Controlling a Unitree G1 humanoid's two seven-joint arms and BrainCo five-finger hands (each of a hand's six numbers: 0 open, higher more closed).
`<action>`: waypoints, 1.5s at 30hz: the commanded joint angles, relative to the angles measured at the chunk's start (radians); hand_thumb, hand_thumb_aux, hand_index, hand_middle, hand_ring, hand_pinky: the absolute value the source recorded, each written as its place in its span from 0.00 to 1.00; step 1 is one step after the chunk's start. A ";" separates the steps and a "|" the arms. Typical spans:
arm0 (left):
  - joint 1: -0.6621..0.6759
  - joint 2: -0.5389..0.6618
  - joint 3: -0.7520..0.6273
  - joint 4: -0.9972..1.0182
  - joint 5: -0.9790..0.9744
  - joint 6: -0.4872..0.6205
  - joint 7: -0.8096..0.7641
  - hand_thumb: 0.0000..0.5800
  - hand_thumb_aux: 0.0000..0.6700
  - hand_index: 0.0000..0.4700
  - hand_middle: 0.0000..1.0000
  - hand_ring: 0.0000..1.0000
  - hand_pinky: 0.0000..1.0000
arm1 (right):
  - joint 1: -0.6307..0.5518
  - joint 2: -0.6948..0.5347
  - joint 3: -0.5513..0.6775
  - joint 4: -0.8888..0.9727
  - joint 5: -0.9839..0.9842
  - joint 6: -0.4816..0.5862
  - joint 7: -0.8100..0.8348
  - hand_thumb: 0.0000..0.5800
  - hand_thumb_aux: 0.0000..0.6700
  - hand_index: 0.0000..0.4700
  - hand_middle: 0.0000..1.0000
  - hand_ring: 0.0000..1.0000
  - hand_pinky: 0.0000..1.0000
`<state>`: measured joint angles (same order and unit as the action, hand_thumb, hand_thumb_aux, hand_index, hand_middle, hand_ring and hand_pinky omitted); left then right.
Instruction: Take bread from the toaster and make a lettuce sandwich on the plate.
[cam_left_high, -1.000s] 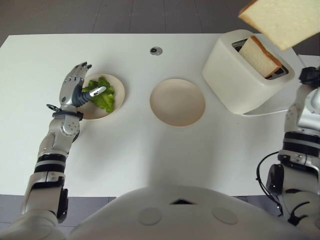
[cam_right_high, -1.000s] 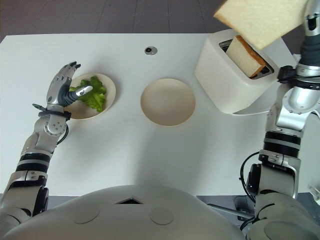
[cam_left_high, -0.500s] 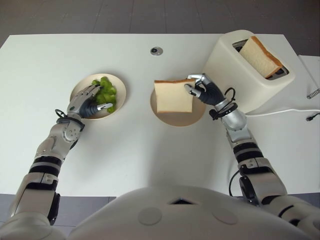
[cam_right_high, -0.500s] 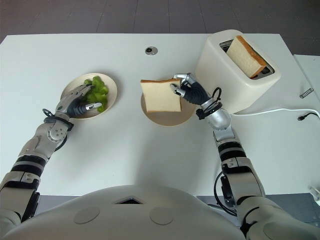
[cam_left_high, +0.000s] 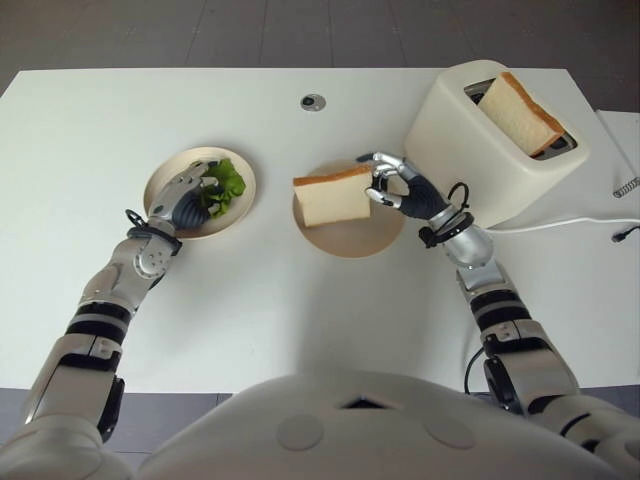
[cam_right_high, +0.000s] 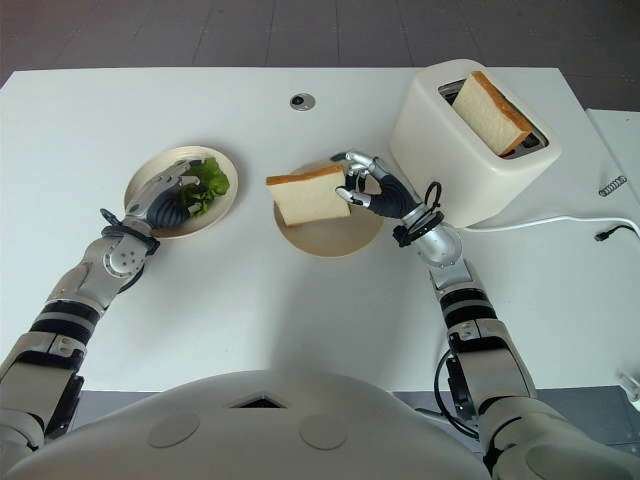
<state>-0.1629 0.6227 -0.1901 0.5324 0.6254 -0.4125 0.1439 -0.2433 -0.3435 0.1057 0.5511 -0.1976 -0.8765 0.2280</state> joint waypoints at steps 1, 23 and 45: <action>0.006 -0.019 -0.006 0.021 -0.027 -0.025 0.003 1.00 1.00 1.00 0.00 0.00 0.00 | -0.002 -0.012 -0.035 -0.027 -0.013 0.019 -0.050 0.00 0.00 0.00 0.00 0.00 0.00; -0.076 -0.263 0.066 -0.106 -0.214 -0.189 0.097 1.00 1.00 1.00 0.00 0.00 0.00 | -0.018 -0.007 -0.030 -0.032 -0.042 0.015 -0.132 0.00 0.00 0.00 0.00 0.00 0.00; -0.304 -0.454 -0.312 0.365 -0.039 -0.219 -0.132 0.99 0.90 0.90 0.00 0.00 0.00 | 0.003 -0.010 -0.022 -0.121 -0.038 0.034 -0.100 0.00 0.00 0.00 0.00 0.00 0.00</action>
<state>-0.5428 0.1489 -0.4697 0.9050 0.6006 -0.6322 0.0959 -0.2450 -0.3471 0.0792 0.4382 -0.2375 -0.8557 0.1188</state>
